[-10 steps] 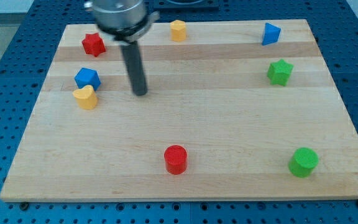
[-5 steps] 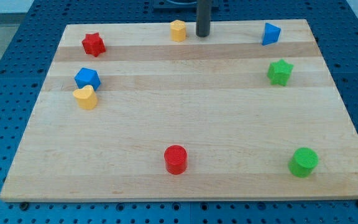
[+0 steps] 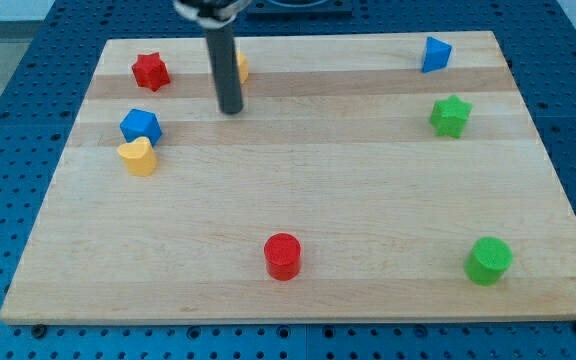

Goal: Push the yellow hexagon near to the blue cube

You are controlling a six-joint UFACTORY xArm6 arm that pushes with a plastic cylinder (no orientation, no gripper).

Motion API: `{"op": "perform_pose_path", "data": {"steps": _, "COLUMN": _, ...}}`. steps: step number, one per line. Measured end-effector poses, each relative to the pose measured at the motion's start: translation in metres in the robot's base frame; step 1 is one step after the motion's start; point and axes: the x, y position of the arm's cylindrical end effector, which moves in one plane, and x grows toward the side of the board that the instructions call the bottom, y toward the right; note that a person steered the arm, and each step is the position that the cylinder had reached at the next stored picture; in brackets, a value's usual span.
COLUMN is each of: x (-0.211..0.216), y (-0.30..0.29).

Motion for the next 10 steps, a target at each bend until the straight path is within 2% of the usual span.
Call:
{"op": "perform_pose_path", "data": {"steps": 1, "x": 0.007, "y": 0.010}}
{"op": "perform_pose_path", "data": {"steps": 3, "x": -0.046, "y": 0.120}}
{"op": "perform_pose_path", "data": {"steps": 4, "x": -0.107, "y": 0.121}}
{"op": "perform_pose_path", "data": {"steps": 5, "x": -0.152, "y": 0.092}}
{"op": "perform_pose_path", "data": {"steps": 6, "x": -0.171, "y": 0.060}}
{"op": "perform_pose_path", "data": {"steps": 8, "x": -0.162, "y": 0.038}}
{"op": "perform_pose_path", "data": {"steps": 10, "x": -0.073, "y": 0.022}}
